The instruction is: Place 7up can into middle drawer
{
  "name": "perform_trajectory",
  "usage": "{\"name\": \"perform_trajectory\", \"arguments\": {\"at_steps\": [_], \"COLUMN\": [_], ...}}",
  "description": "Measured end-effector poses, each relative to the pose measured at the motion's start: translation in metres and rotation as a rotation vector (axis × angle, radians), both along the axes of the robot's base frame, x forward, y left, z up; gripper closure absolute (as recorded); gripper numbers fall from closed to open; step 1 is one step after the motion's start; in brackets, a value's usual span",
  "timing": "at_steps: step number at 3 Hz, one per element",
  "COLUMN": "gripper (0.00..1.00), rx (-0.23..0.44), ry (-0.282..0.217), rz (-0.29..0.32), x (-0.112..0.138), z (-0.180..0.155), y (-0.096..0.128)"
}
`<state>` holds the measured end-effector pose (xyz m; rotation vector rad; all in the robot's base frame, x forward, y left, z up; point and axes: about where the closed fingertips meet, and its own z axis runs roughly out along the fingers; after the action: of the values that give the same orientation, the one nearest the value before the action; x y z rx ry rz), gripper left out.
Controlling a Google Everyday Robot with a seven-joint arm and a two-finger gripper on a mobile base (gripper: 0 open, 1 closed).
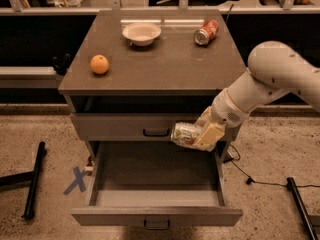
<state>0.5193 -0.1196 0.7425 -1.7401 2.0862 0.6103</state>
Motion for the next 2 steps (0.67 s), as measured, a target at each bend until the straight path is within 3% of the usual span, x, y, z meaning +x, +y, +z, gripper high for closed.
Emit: {"name": "perform_trajectory", "arguments": {"at_steps": [2], "gripper": [1.00], "rx": [0.043], "ry": [0.094], "rz": [-0.052], "x": [0.003], "z": [-0.081], "y": [0.004]}}
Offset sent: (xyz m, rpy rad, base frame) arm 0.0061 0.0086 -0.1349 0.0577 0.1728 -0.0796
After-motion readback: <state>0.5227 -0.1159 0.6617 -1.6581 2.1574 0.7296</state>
